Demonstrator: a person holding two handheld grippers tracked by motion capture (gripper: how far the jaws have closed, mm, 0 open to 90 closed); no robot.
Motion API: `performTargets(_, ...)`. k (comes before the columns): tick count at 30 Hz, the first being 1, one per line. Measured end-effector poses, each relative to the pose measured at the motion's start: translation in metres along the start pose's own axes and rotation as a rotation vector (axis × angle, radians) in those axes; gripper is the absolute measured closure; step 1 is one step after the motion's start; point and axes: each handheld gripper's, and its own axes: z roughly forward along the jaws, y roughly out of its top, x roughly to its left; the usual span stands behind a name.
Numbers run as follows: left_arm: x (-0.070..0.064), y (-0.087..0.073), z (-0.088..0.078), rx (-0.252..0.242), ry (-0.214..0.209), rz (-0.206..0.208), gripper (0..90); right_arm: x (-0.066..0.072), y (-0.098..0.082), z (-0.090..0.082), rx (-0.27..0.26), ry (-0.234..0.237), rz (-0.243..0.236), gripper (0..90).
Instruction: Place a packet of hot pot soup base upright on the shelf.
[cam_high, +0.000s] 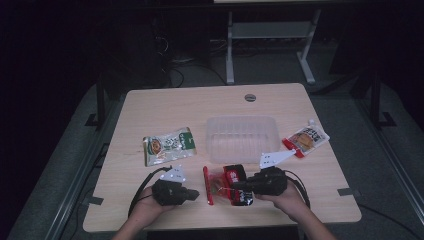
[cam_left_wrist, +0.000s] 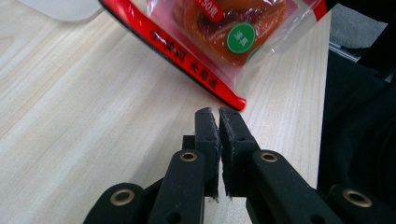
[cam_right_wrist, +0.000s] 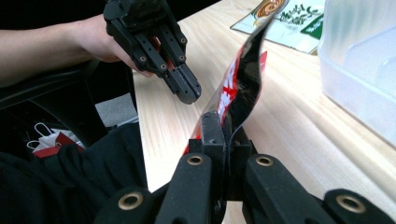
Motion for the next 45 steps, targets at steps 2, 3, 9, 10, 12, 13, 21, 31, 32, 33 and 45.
performTargets(2,0.0,0.0,-0.001,-0.009,0.007,-0.006,83.4,0.001,0.001,-0.002,-0.008,0.0,0.001,89.9)
performTargets(3,0.001,0.0,-0.002,-0.007,0.01,-0.004,82.0,0.001,0.002,-0.004,-0.012,0.0,-0.002,89.9)
performTargets(9,0.002,-0.001,-0.005,-0.018,0.021,-0.009,70.3,0.002,0.005,-0.011,-0.051,0.0,-0.005,89.9)
performTargets(10,0.002,-0.001,-0.005,-0.018,0.021,-0.009,67.4,0.002,0.005,-0.011,-0.051,0.0,-0.005,89.9)
performTargets(12,0.003,-0.002,-0.006,-0.026,0.028,-0.016,61.7,0.003,0.008,-0.017,-0.081,0.001,-0.008,90.0)
performTargets(13,0.003,-0.002,-0.006,-0.023,0.031,-0.013,58.5,0.003,0.009,-0.019,-0.089,-0.002,-0.01,89.9)
performTargets(21,0.004,-0.003,-0.005,-0.028,0.04,-0.021,43.8,0.0,0.017,-0.034,-0.143,-0.041,-0.024,90.0)
performTargets(31,0.005,-0.005,-0.005,-0.022,0.049,-0.02,42.2,-0.005,0.027,-0.049,-0.147,-0.08,-0.029,90.0)
performTargets(32,0.005,-0.005,-0.005,-0.027,0.05,-0.027,42.1,-0.007,0.031,-0.055,-0.159,-0.094,-0.036,89.9)
performTargets(33,0.006,-0.005,-0.005,-0.027,0.05,-0.025,42.1,-0.008,0.032,-0.057,-0.164,-0.094,-0.037,89.9)
performTargets(45,0.007,-0.006,-0.005,-0.018,0.053,-0.031,41.9,-0.028,0.041,-0.094,-0.206,-0.208,-0.008,90.0)
